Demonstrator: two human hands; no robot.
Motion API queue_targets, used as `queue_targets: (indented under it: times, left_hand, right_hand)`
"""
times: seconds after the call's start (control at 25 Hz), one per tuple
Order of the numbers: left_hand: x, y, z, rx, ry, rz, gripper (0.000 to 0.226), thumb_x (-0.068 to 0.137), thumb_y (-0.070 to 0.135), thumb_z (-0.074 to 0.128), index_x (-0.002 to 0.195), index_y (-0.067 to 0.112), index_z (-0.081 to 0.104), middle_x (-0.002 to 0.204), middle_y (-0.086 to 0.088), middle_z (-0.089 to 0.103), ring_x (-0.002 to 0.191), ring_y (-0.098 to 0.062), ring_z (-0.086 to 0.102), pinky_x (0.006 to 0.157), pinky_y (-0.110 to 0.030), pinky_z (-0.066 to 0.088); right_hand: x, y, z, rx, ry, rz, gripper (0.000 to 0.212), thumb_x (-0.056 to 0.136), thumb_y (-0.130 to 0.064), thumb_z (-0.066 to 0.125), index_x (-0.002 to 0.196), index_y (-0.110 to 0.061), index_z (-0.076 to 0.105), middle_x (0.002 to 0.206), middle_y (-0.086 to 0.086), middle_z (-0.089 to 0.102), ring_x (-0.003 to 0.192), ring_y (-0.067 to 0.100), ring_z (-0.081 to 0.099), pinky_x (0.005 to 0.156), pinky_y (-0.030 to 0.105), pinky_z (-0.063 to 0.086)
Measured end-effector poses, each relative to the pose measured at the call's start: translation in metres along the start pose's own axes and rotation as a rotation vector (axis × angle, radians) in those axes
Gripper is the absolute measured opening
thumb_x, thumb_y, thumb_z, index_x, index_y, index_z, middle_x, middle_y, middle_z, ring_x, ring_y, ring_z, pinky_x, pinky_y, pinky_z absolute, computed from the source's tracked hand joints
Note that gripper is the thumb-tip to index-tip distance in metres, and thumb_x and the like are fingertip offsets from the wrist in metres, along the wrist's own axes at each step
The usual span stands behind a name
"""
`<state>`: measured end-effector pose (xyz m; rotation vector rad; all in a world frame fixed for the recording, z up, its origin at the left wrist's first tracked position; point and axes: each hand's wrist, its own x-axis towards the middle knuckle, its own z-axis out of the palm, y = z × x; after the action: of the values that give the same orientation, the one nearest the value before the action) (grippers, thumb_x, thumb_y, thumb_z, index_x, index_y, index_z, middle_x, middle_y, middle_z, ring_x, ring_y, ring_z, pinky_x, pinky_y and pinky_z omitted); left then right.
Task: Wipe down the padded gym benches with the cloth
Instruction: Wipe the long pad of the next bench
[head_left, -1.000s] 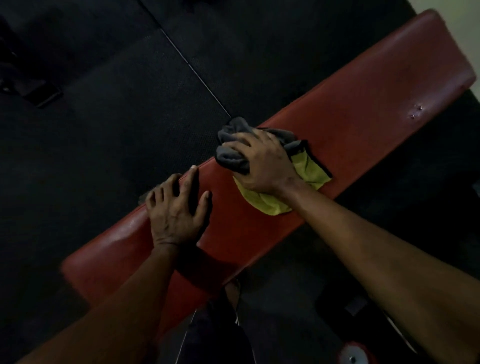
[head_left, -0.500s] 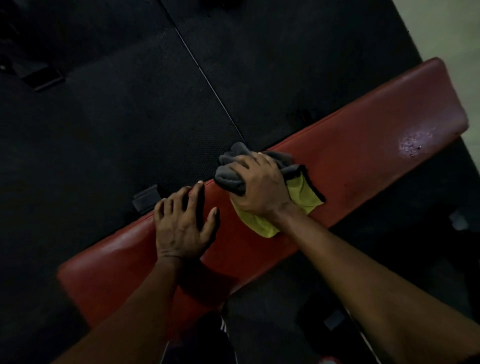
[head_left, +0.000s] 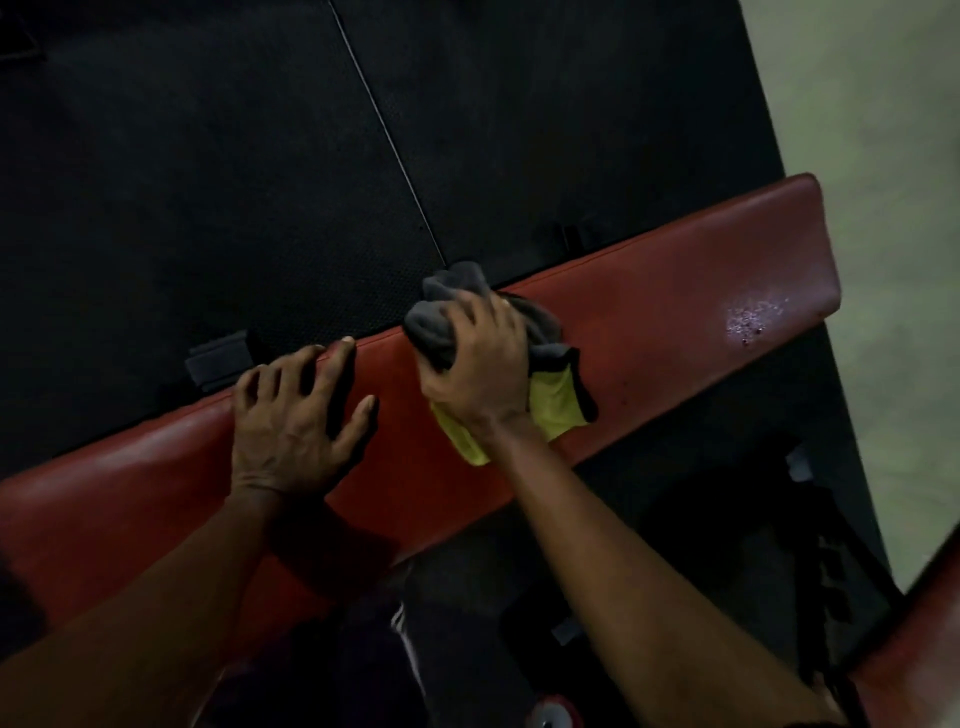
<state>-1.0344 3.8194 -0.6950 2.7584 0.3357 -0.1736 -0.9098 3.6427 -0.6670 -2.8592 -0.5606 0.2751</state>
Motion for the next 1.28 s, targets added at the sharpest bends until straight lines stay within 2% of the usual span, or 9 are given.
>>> queue_targets:
  times: [0.16,0.32,0.52,0.68,0.76,0.92,1.0,1.12,1.28]
  left_hand:
    - [0.001,-0.001,0.001,-0.006,0.013,-0.001,0.069,0.093,0.061,0.041,0.152,0.026,0.039,0.138,-0.012,0.05,0.123,-0.034,0.047,0.105,-0.051,0.03]
    - [0.0,0.0,0.001,-0.024,0.037,0.016,0.069,0.093,0.06,0.04,0.151,0.024,0.042,0.136,-0.014,0.051,0.12,-0.036,0.049,0.103,-0.051,0.031]
    - [0.001,0.0,-0.001,-0.031,0.047,0.007,0.068,0.093,0.06,0.039,0.151,0.025,0.042,0.136,-0.014,0.051,0.118,-0.036,0.05,0.101,-0.051,0.032]
    - [0.001,0.001,-0.001,-0.019,0.055,0.01,0.068,0.093,0.061,0.038,0.152,0.026,0.041,0.136,-0.013,0.051,0.118,-0.035,0.049,0.102,-0.05,0.032]
    - [0.0,0.0,0.001,-0.004,0.054,0.005,0.068,0.094,0.061,0.039,0.152,0.027,0.04,0.136,-0.012,0.052,0.119,-0.033,0.049,0.102,-0.05,0.032]
    - [-0.001,0.003,0.0,0.004,0.028,-0.016,0.067,0.094,0.061,0.039,0.153,0.029,0.039,0.136,-0.011,0.052,0.12,-0.033,0.049,0.102,-0.049,0.032]
    - [-0.002,0.005,-0.004,-0.014,0.033,-0.021,0.065,0.094,0.06,0.04,0.152,0.029,0.039,0.136,-0.011,0.052,0.121,-0.032,0.05,0.103,-0.049,0.031]
    - [-0.002,0.013,-0.012,-0.085,0.037,-0.041,0.063,0.093,0.053,0.044,0.15,0.026,0.043,0.139,-0.011,0.051,0.126,-0.032,0.047,0.107,-0.048,0.028]
    - [0.017,0.059,-0.008,-0.193,-0.038,-0.045,0.065,0.089,0.038,0.042,0.15,0.016,0.039,0.149,-0.012,0.043,0.138,-0.031,0.036,0.116,-0.051,0.019]
  right_hand:
    - [0.014,0.053,-0.017,0.023,-0.162,-0.274,0.061,0.082,-0.044,0.07,0.139,-0.028,0.056,0.145,-0.002,0.053,0.135,0.027,0.047,0.11,0.049,0.038]
    - [0.032,0.105,-0.035,0.057,0.094,0.01,0.045,0.092,-0.05,0.063,0.129,-0.025,0.063,0.133,-0.006,0.062,0.124,0.018,0.055,0.104,0.046,0.043]
    - [0.009,0.045,-0.011,0.043,0.195,0.269,0.054,0.088,-0.054,0.058,0.132,-0.023,0.061,0.142,-0.004,0.056,0.131,0.024,0.05,0.115,0.046,0.035]
    - [-0.041,0.037,-0.01,0.053,-0.05,-0.078,0.073,0.083,-0.042,0.066,0.152,-0.028,0.044,0.16,-0.005,0.036,0.144,0.027,0.038,0.122,0.045,0.024]
    - [-0.043,0.071,-0.017,0.02,-0.065,-0.161,0.074,0.084,-0.04,0.067,0.153,-0.027,0.043,0.161,-0.003,0.036,0.141,0.027,0.041,0.118,0.047,0.029]
    - [-0.043,0.134,-0.02,0.095,0.332,0.33,0.053,0.095,-0.045,0.059,0.14,-0.016,0.059,0.146,0.007,0.055,0.132,0.027,0.052,0.107,0.048,0.044]
    - [-0.051,0.124,-0.012,0.079,0.413,0.533,0.054,0.096,-0.047,0.056,0.137,-0.013,0.06,0.143,0.009,0.057,0.131,0.031,0.054,0.104,0.052,0.045]
    - [-0.081,0.083,-0.003,0.074,0.367,0.511,0.057,0.089,-0.043,0.062,0.14,-0.019,0.057,0.146,0.004,0.055,0.129,0.033,0.053,0.109,0.051,0.041]
    - [-0.136,0.05,0.016,0.198,0.182,0.456,0.07,0.083,-0.036,0.062,0.15,-0.032,0.044,0.16,-0.01,0.037,0.146,0.027,0.037,0.123,0.045,0.023]
